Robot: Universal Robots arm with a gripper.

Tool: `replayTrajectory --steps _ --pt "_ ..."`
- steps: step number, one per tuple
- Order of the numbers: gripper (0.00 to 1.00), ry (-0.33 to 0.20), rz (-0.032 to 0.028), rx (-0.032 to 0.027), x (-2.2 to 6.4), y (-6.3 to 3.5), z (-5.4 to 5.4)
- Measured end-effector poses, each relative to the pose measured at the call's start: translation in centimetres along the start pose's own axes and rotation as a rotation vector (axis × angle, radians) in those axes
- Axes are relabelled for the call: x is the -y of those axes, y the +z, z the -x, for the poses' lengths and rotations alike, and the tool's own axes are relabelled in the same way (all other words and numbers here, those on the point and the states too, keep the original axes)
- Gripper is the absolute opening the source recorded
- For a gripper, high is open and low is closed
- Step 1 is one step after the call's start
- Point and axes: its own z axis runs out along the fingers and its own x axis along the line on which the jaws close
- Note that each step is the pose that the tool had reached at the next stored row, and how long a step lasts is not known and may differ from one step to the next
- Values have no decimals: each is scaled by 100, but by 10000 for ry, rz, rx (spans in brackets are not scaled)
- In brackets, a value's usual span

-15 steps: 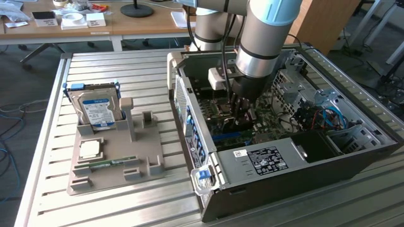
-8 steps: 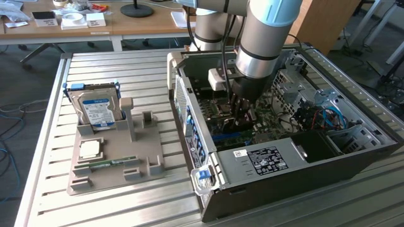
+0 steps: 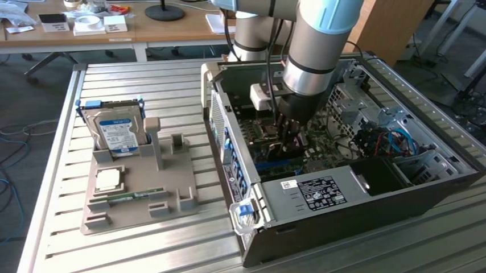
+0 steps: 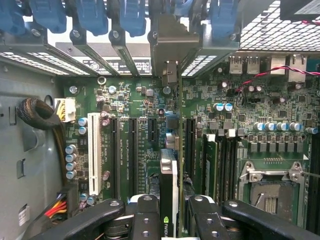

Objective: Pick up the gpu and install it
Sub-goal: 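Insert the gpu into the slot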

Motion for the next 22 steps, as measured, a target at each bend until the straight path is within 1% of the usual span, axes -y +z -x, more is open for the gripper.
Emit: replayTrajectory --steps 6,7,18,19,22 --pt "27 -1 -4 0 -2 7 0" --pt "27 0 -6 6 -2 15 1" --pt "27 0 -6 -8 -3 67 -2" --pt "27 0 -12 6 -2 78 -2" --pt "27 0 -6 0 -3 80 -2"
